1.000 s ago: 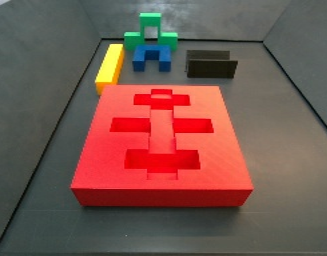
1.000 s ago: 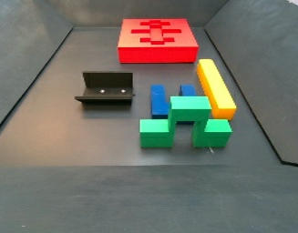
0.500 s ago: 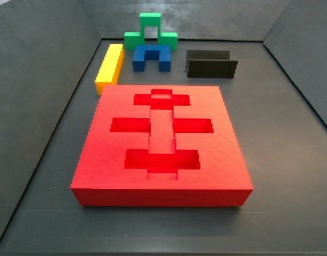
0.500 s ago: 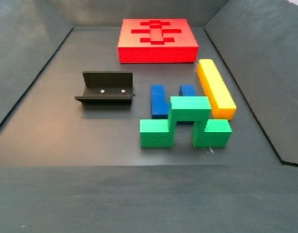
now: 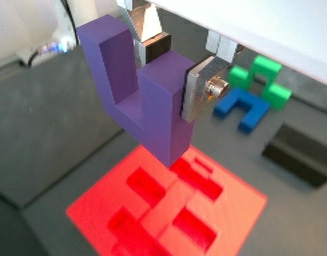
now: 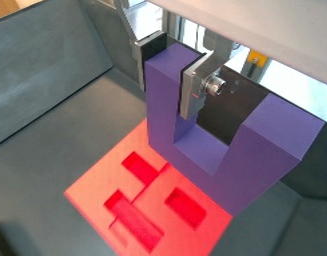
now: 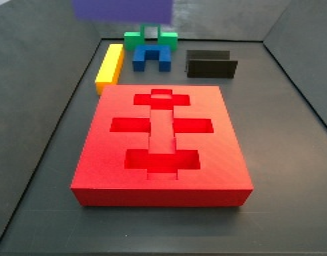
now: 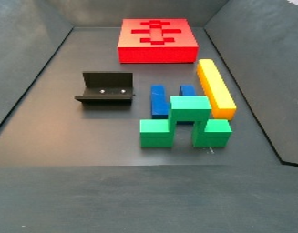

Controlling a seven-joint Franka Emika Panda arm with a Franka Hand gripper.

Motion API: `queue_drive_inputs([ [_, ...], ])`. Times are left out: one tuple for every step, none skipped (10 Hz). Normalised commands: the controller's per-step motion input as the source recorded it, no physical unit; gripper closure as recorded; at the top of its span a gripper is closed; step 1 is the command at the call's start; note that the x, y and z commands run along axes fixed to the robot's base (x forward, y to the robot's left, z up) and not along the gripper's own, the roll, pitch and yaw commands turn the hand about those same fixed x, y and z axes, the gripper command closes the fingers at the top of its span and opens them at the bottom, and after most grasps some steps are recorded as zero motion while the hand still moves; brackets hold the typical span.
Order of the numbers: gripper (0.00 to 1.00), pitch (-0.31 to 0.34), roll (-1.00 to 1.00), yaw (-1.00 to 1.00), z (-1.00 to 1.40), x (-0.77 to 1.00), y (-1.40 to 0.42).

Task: Pick up the purple object. Move up. Place the purple object on the fixture. Regrasp the purple object. Move to above the board. Insert the purple object.
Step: Insert the purple object.

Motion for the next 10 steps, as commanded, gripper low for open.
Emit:
queue_drive_inputs([
  [1.0,-0.176,-0.03,0.0,-0.69,0.32,-0.51],
  [1.0,-0.157,0.0,0.0,-0.79,0.27,-0.55],
  [1.0,-0.08,0.09,0.0,-0.82,0.42,-0.5],
  [1.0,-0.073,0.11,0.0,-0.84,0.4,-0.44],
  [1.0,-0.061,0.07,0.0,-0.8,0.39,-0.37],
  [1.0,-0.077,0.04,0.0,-0.77,0.29,-0.3],
  [1.0,0.0,0.29,0.02,-0.66,0.49,-0.17],
  [1.0,0.0,0.2,0.09,-0.72,0.42,-0.13],
  [1.0,-0.073,0.01,0.05,-0.69,0.31,-0.16],
  [1.0,-0.104,0.0,0.0,-0.59,0.11,-0.22],
])
